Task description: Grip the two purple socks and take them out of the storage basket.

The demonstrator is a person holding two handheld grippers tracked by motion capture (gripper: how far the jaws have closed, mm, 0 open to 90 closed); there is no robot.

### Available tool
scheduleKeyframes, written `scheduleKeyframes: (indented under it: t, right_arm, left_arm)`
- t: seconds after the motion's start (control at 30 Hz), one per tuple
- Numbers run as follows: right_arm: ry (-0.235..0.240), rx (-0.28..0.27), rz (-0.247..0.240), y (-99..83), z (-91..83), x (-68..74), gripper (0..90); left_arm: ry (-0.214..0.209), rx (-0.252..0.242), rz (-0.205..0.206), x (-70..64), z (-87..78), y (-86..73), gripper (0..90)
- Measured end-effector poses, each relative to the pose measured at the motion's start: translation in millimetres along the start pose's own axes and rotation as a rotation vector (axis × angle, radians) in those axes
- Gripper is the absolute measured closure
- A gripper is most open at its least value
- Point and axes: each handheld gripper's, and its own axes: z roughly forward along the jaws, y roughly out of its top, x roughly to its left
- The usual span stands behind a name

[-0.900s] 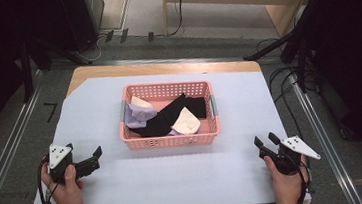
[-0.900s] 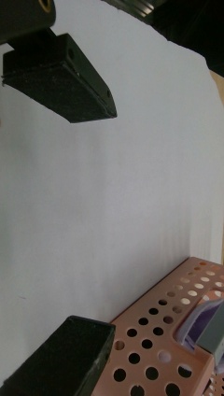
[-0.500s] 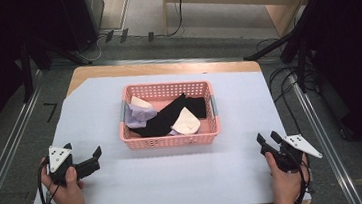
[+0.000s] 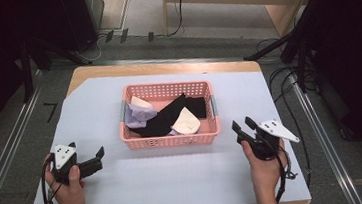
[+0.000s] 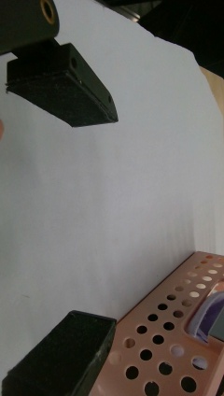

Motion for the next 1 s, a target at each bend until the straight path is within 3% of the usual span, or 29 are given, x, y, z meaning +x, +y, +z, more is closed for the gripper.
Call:
scheduleKeyframes:
  t: [0.37,0.6,0.8,1.0]
  right_arm:
    - [0.079,0.008,-0.039,28.6,35.2,46.0,49.6]
    - [0.115,0.031,-0.057,36.1,51.6,64.7,49.5]
    - [0.137,0.059,-0.107,46.3,74.7,95.8,47.0]
    - [0.178,0.071,-0.112,48.9,94.0,118.8,45.8]
  left_arm:
    - [-0.001,-0.001,-0.006,0.5,0.0,0.0,4.4]
    - [0.006,-0.004,0.0,-0.4,0.0,-0.1,4.8]
    - [0.011,-0.014,-0.004,-1.2,0.0,-0.5,6.1]
    - [0.011,-0.001,0.004,-0.4,-0.1,-0.1,6.1]
